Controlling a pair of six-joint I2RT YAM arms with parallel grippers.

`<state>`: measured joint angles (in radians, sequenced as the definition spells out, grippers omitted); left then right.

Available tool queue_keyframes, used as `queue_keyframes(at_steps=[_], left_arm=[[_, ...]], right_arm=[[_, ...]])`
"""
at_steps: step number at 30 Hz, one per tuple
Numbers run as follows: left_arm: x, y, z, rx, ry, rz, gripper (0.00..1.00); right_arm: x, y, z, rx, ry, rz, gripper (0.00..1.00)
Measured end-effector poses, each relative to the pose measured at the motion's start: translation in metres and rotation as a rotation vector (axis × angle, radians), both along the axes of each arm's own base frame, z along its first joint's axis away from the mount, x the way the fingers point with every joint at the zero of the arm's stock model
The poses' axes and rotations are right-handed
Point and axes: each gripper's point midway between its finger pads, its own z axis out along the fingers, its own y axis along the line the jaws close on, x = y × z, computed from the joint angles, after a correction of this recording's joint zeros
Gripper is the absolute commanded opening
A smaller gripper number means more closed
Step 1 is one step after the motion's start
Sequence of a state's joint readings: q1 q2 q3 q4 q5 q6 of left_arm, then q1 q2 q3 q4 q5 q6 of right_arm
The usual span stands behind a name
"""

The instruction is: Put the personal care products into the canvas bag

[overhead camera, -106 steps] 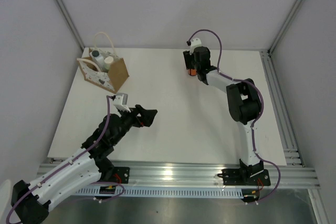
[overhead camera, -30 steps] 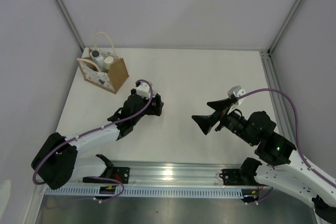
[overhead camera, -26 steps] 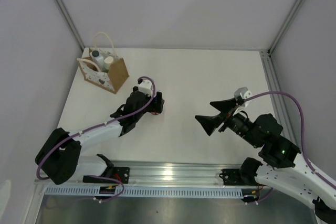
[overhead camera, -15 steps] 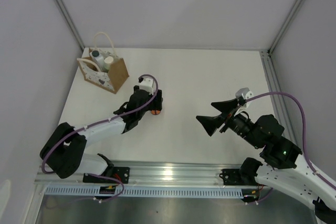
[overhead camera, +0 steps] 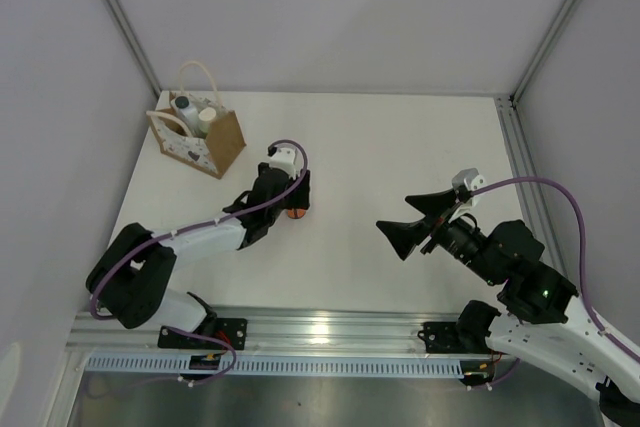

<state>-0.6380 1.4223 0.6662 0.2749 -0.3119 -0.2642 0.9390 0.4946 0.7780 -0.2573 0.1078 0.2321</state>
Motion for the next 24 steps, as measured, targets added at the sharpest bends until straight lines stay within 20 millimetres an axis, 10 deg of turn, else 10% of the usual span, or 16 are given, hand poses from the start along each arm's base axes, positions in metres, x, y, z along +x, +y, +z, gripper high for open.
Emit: queue_keyframes(at_steps=[9, 15, 24], left_arm=[[0.005, 0.001, 0.007, -0.008, -0.016, 0.027, 0.69], [0.006, 0.002, 0.009, -0.009, -0.013, 0.037, 0.02], [0.02, 0.008, 0.046, 0.063, 0.025, 0.096, 0.0]], right_arm=[[0.001, 0.001, -0.001, -0.004, 0.003, -0.001, 0.99], [0.002, 0.002, -0.003, -0.011, 0.008, -0.001, 0.99], [0.005, 0.007, -0.009, -0.031, 0.024, 0.0, 0.99]])
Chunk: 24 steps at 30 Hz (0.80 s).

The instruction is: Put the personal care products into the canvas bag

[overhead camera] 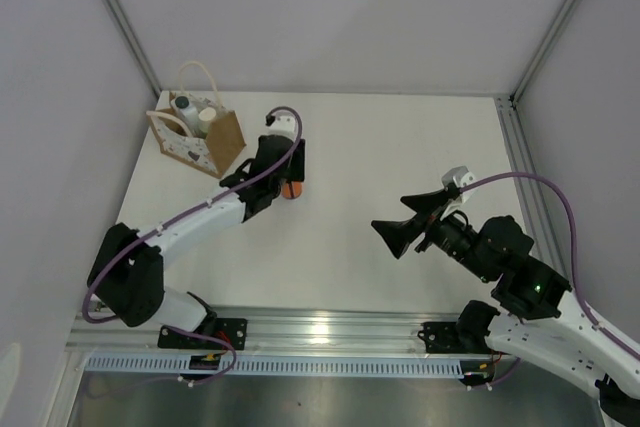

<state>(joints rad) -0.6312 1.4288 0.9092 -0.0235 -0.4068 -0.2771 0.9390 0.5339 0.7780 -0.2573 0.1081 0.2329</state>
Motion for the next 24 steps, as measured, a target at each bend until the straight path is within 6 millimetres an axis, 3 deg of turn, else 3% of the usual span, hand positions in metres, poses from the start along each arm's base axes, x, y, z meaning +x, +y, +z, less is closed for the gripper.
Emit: queue_keyframes(at_steps=[3, 6, 9, 12, 15, 18, 21, 24], left_arm=[[0.02, 0.004, 0.051, 0.001, -0.062, 0.038, 0.0], [0.044, 0.021, 0.118, -0.003, -0.168, 0.1, 0.0], [0.063, 0.051, 0.189, -0.006, -0.295, 0.19, 0.0], [0.077, 0.091, 0.245, -0.009, -0.393, 0.298, 0.0], [0.09, 0.131, 0.278, -0.002, -0.45, 0.404, 0.0], [0.109, 0.167, 0.296, 0.028, -0.471, 0.498, 0.0], [0.135, 0.191, 0.303, 0.058, -0.477, 0.552, 0.0], [0.156, 0.208, 0.29, 0.104, -0.447, 0.581, 0.0]], right_arm=[[0.001, 0.001, -0.002, -0.007, 0.006, 0.0, 0.99], [0.001, 0.001, -0.003, -0.008, 0.006, 0.0, 0.99], [-0.001, -0.001, -0.001, -0.003, 0.003, 0.0, 0.99], [-0.003, -0.003, 0.002, 0.008, -0.005, 0.0, 0.99], [-0.003, -0.004, 0.003, 0.01, -0.005, 0.001, 0.99], [-0.003, -0.004, 0.002, 0.007, -0.002, 0.001, 0.99], [-0.002, -0.002, -0.001, -0.001, 0.003, 0.001, 0.99], [0.0, 0.002, -0.006, -0.017, 0.016, 0.005, 0.99]])
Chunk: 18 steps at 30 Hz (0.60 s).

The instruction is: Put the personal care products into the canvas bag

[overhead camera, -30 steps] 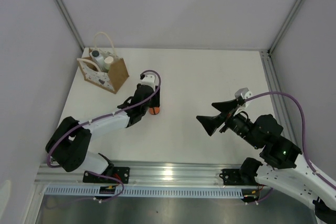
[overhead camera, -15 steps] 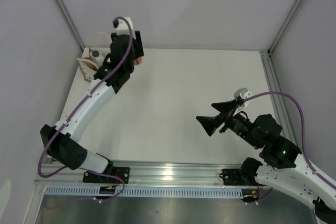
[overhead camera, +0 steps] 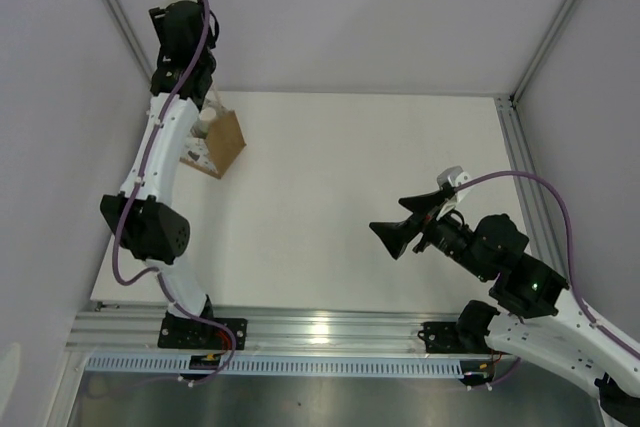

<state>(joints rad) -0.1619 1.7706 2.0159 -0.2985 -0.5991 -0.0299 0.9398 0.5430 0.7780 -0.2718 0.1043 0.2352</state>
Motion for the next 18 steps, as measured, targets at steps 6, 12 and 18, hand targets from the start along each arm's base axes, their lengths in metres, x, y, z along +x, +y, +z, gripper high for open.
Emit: queue_keyframes(at_steps=[6, 12, 18], left_arm=[[0.027, 0.04, -0.051, 0.024, 0.124, 0.059, 0.0], [0.023, 0.095, -0.073, -0.008, 0.162, 0.153, 0.0], [0.017, 0.126, -0.101, -0.01, 0.207, 0.222, 0.0]], right_arm=[[0.0, 0.007, -0.008, -0.024, 0.021, 0.023, 0.99], [-0.001, 0.008, -0.007, -0.022, 0.02, 0.032, 0.99], [-0.002, 0.009, -0.007, -0.019, 0.024, 0.038, 1.0]])
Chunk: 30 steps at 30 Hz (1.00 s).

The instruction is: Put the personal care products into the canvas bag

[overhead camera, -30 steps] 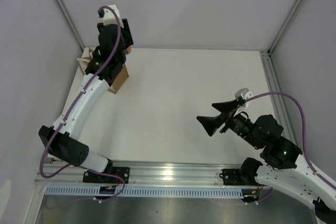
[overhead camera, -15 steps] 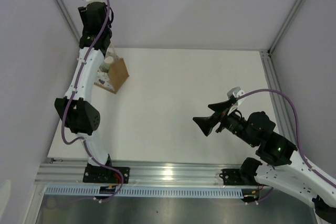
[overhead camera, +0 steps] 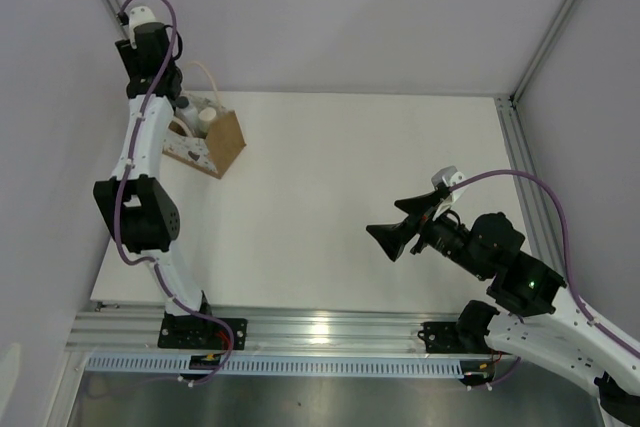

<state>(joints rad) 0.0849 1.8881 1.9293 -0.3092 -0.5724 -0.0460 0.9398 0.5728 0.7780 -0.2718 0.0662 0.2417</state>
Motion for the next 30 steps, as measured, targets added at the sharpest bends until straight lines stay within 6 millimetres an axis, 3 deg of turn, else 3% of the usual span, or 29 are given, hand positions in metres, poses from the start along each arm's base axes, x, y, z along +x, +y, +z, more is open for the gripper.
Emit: queue_keyframes(at_steps=[3, 14, 30], left_arm=[[0.0, 0.002, -0.012, -0.002, 0.026, 0.003, 0.0], [0.014, 0.001, -0.026, -0.006, 0.001, -0.019, 0.0], [0.015, 0.014, -0.083, -0.04, 0.058, -0.035, 0.0]], right_arm=[[0.0, 0.0, 0.0, 0.001, 0.001, 0.003, 0.99], [0.001, 0.002, -0.003, -0.008, 0.008, 0.004, 1.0], [-0.002, 0.004, -0.002, -0.005, 0.009, 0.02, 0.99]])
